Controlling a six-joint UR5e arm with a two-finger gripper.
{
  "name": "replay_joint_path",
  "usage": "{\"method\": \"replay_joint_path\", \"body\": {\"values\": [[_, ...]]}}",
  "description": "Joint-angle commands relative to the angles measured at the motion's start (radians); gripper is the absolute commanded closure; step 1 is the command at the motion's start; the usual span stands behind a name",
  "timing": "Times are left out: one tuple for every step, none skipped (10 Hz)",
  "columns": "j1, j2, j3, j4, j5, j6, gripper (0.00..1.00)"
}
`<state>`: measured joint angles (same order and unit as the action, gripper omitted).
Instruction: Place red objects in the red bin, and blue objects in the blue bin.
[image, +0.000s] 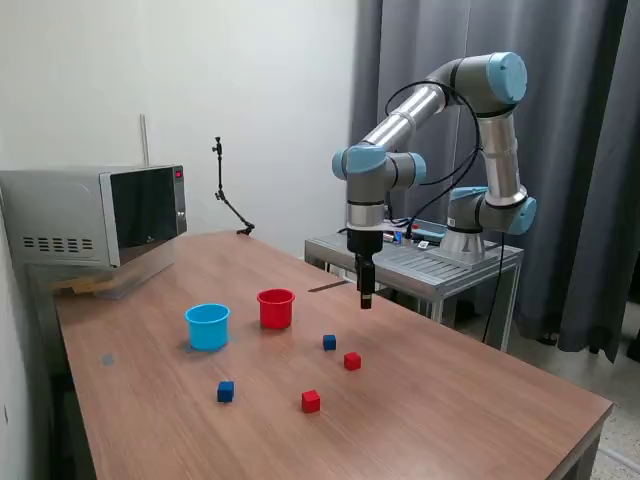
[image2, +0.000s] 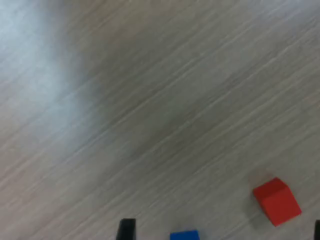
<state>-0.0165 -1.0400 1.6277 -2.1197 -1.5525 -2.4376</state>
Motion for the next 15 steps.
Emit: {"method": "replay_joint_path", "body": {"values": [[0.003,0.060,0.011,-0.072,0.003,0.000,0.00],[0.003,0.066,0.012,-0.094,0.003,-0.011,0.00],[0.000,0.066,0.021,-0.114,0.005,-0.014,0.00],[-0.002,0.066,0.033,-0.124,0.005,-0.020,0.00],[-0.003,0.066,0.056,-0.156,0.005,-0.021,0.00],[-0.006,0.064,0.076,-0.175,0.002,-0.020,0.00],[-0.014,0.064,0.083,-0.175,0.002,-0.020,0.00],[-0.028,0.064,0.095,-0.175,0.002,-0.020,0.00],[-0.034,0.064,0.098,-0.178,0.002,-0.020,0.00],[-0.037,0.066,0.093,-0.184,0.000,-0.021,0.00],[-0.051,0.072,0.087,-0.196,0.002,-0.021,0.00],[-0.059,0.084,0.084,-0.210,0.002,-0.024,0.00],[-0.060,0.098,0.075,-0.226,0.002,-0.047,0.00],[-0.065,0.110,0.070,-0.245,0.000,-0.069,0.00],[-0.069,0.113,0.066,-0.247,0.000,-0.070,0.00]]}}
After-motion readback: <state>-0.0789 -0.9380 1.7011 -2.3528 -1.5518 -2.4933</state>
